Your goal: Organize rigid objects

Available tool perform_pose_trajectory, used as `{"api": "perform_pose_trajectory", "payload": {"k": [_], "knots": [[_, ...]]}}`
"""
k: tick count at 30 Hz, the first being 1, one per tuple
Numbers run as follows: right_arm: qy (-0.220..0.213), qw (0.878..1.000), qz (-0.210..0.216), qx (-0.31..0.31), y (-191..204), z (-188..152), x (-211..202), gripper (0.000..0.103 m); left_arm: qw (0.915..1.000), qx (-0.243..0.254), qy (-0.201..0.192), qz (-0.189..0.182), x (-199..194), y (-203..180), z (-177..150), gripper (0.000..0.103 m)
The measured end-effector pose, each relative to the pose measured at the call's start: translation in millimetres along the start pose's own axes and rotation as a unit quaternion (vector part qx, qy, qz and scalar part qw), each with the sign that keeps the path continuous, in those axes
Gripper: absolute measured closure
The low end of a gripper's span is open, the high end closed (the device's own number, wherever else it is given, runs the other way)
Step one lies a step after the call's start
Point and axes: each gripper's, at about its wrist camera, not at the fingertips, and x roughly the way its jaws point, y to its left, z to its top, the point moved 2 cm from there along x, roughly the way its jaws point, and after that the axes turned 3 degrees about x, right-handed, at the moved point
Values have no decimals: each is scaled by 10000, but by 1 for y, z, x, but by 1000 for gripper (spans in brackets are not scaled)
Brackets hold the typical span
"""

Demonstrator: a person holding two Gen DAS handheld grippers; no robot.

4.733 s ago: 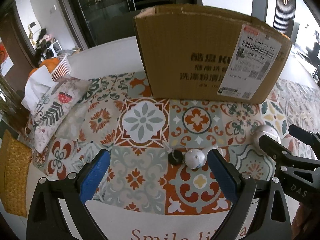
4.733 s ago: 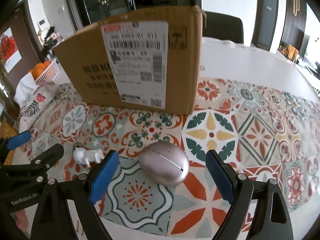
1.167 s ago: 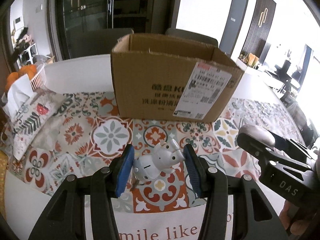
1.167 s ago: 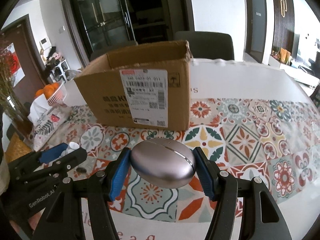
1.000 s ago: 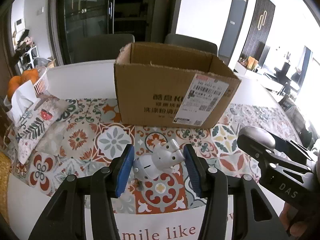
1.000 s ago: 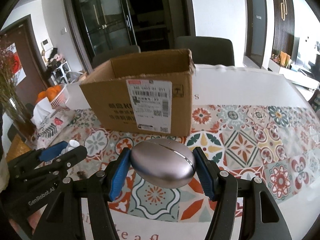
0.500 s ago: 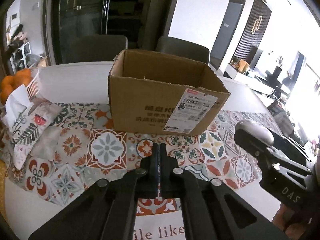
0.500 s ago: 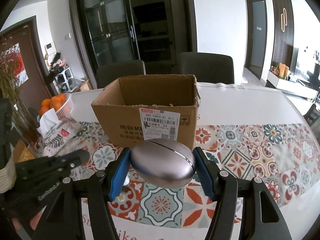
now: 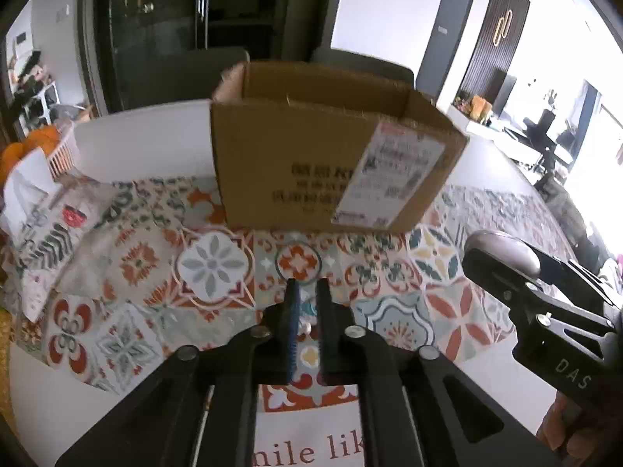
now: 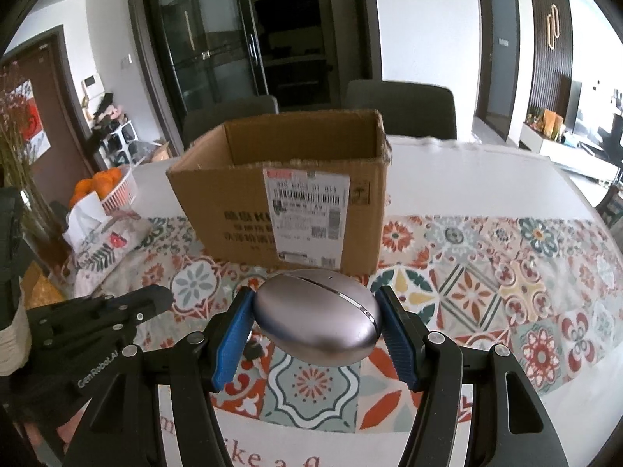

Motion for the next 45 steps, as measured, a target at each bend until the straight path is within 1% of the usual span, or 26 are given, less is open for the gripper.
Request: {"api": "perform_pose_trajectory", "payload": {"k": [2, 7, 9, 10, 12, 14, 15, 19, 22, 25, 30, 32, 39, 40, 43, 45], "knots": [[85, 10000, 18, 29, -5, -6, 7, 40, 9999, 9, 103, -11, 9, -2, -6, 80], [221, 9997, 0, 114, -16, -17, 18, 40, 9996, -45, 270, 28, 26, -8, -17, 72], [295, 9995, 13, 146, -21, -21, 24, 40, 9994, -82, 333, 76, 33, -11, -19, 66], [316, 9994, 16, 154, -23, -22, 26, 40, 9993, -93, 348, 124, 36, -11, -20, 61], [363, 9992, 12, 164, -28, -25, 30, 40, 9992, -75, 339, 205, 41, -14, -21, 58], [390, 9991, 14, 166, -31, -26, 33, 40, 9989, -34, 355, 307, 47, -15, -20, 52], [411, 9990, 24, 163, -32, -27, 35, 40, 9989, -12, 363, 309, 50, -16, -20, 51], [454, 9988, 29, 170, -36, -26, 42, 40, 9980, 183, 444, 405, 63, -16, -21, 51], [496, 9986, 42, 177, -36, -27, 49, 40, 9975, 351, 534, 289, 72, -15, -22, 51], [559, 9982, 50, 219, -34, -30, 55, 40, 9962, 549, 600, 320, 78, -12, -24, 51], [689, 9971, 105, 320, -29, -37, 66, 40, 9940, 784, 747, 176, 89, -9, -26, 52], [725, 9967, 106, 350, -27, -40, 68, 40, 9927, 903, 790, 105, 93, -9, -27, 57], [864, 9953, 75, 425, -23, -50, 78, 40, 9921, 1029, 687, -182, 101, -8, -24, 59], [876, 9951, 85, 452, -23, -50, 78, 40, 9925, 1005, 662, -225, 102, -8, -23, 61], [893, 9947, 81, 512, -22, -52, 79, 40, 9928, 923, 646, -419, 103, -8, -21, 76], [895, 9945, 90, 544, -22, -52, 78, 40, 9930, 905, 634, -424, 103, -8, -21, 76]]}}
